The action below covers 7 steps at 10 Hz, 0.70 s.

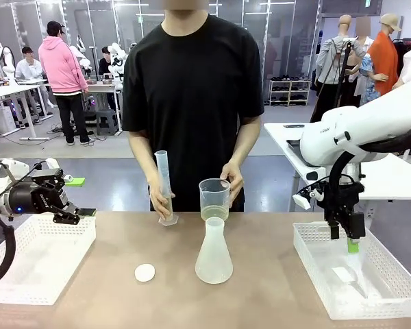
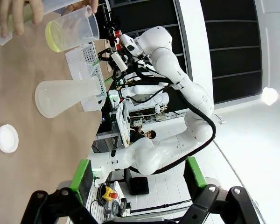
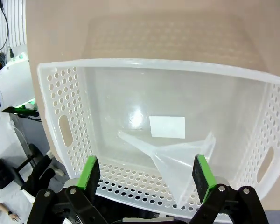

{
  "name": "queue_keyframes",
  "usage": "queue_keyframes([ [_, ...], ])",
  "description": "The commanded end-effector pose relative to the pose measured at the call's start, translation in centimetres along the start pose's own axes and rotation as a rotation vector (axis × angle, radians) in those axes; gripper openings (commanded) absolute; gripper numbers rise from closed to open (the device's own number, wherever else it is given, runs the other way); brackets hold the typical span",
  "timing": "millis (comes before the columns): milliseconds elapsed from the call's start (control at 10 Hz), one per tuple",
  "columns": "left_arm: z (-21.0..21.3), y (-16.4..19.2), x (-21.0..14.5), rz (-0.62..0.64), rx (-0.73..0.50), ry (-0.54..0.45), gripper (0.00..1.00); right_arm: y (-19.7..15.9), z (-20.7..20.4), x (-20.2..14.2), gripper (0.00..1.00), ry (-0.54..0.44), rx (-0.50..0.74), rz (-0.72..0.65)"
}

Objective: Prepare the solutions needed for the experiment.
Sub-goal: Pick up the Plastic Funnel and insert it into the Big flask.

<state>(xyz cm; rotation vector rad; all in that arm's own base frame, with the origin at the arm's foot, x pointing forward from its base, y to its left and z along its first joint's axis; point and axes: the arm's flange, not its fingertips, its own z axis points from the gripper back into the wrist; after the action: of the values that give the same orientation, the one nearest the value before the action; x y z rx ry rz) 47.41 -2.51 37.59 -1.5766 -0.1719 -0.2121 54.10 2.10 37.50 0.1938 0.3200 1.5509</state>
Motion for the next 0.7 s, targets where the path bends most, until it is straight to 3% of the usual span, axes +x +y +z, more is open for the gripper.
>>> queue_keyframes([
  [0,-0.2,-0.1,0.2,-0.002,-0.008,-0.017,1.0,-0.5,0.9,-0.9,1.0,0.006,-0.019,-0.026],
  [400,-0.2,-0.1,0.2,-0.002,-0.008,-0.017,1.0,-3.4,1.0,-2.2,1.0,0.071,-0.016,-0.097],
  [600,-0.2,-0.1,0.2,-0.002,-0.008,-0.017,1.0,-4.5,0.6,-2.9,1.0,0.046,0.016,-0.087],
])
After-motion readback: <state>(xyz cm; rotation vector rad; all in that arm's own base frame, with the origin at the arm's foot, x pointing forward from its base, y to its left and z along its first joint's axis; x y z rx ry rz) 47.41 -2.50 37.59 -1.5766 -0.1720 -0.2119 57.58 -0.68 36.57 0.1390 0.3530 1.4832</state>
